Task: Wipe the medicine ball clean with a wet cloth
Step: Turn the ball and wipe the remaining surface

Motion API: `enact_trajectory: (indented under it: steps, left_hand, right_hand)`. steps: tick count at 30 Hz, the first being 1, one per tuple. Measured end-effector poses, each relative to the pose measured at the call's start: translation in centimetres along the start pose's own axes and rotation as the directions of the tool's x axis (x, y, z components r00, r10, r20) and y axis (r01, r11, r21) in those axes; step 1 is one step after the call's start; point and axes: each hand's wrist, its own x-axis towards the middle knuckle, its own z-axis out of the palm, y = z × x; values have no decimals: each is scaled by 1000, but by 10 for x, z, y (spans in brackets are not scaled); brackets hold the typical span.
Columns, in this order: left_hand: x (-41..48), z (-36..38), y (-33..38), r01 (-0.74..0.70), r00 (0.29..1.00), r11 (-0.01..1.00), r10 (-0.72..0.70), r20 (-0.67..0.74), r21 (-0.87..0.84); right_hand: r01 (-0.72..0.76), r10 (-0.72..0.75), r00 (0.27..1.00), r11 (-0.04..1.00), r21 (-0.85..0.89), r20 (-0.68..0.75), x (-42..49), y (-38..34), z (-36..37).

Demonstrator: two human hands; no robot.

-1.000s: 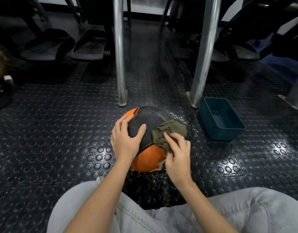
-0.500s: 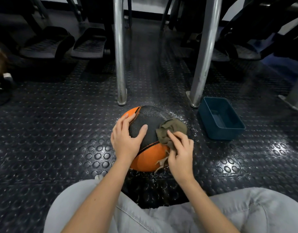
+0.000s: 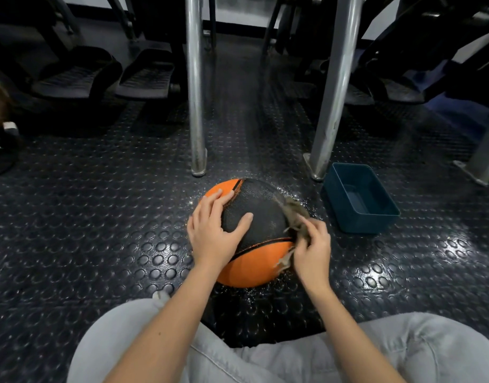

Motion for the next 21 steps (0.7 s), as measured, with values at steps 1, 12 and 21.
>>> enact_trajectory:
  steps: [1,12,21]
  left_hand:
    - [-1,1,0,-7,1000,1000,7,6,10]
    - [0,-2,-1,-15,1000,1000,15,19,-18]
    - [-2,-3,-4,-62,998,997,63,21,-45]
  right_hand:
    - [-120,119,993,993,18,17,8,5,-1]
    - [-47,48,999,996,76,-18,8,-10,3]
    - [204,-204,979,979,6,-8,18,-45,2]
